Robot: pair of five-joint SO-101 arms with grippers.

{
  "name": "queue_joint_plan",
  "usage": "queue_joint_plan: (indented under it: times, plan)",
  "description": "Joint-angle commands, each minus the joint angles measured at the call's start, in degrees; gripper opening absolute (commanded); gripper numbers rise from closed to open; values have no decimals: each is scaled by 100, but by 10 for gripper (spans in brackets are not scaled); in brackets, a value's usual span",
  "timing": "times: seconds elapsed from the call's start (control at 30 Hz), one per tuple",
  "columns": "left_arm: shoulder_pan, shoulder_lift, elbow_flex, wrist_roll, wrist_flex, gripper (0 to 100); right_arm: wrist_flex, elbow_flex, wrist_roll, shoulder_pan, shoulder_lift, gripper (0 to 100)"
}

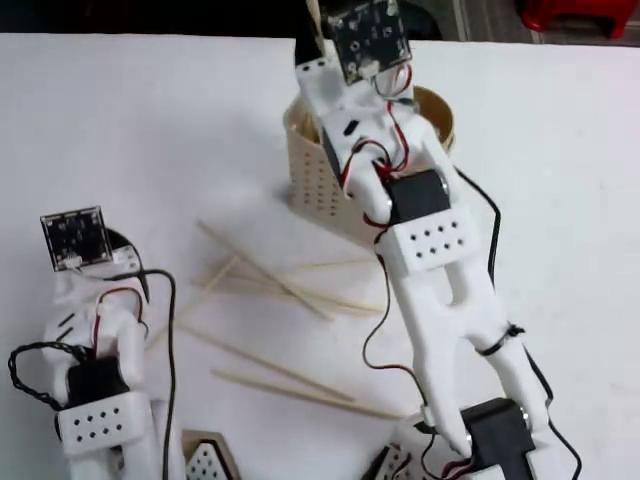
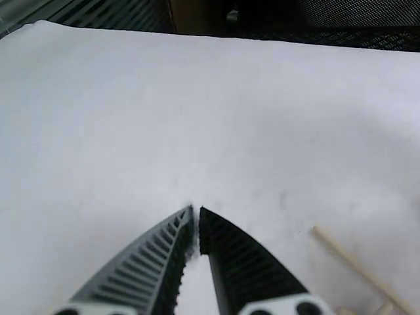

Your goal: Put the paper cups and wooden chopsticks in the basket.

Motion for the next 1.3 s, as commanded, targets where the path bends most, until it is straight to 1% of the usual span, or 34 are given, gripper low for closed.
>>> queue_joint_plan:
  times: [0.0,0.27,0.3,0.4,0.47,0.63,0.73,0.77,0.87,1.0,1.07,1.2,1.27]
  plan:
    - [-40,-119,-53,18,-141,39,-435,299,-26,101,-180,19]
    - [-31,-119,-53,18,-141,39,-356,571,0,110,-163,25]
    - [-40,-119,-53,18,-141,39,-268,563,0,110,-163,42]
    - [-40,-119,-53,9,-141,39,-13,510,0,57,-233,139]
    - [-40,-119,-53,9,-141,39,330,343,0,57,-338,159]
    - [-40,-119,-44,9,-141,39,1560,-158,105,13,-778,67]
    - [-40,-119,-44,9,-141,39,2325,-246,642,-145,-1138,26]
    - [-40,-119,-44,9,-141,39,2598,-246,756,-207,-1270,19]
    - [-40,-119,-44,9,-141,39,3459,-237,774,-295,-1640,19]
    - [-31,-119,-44,-62,-141,39,4321,-211,818,-295,-1903,19]
    - [-4,-119,-35,-255,-141,39,4523,-53,826,-286,-1956,19]
    - [-4,-119,-35,-290,-141,40,4620,510,826,-259,-1956,19]
    - [-4,-119,-70,-299,-123,60,4620,870,826,-268,-1965,19]
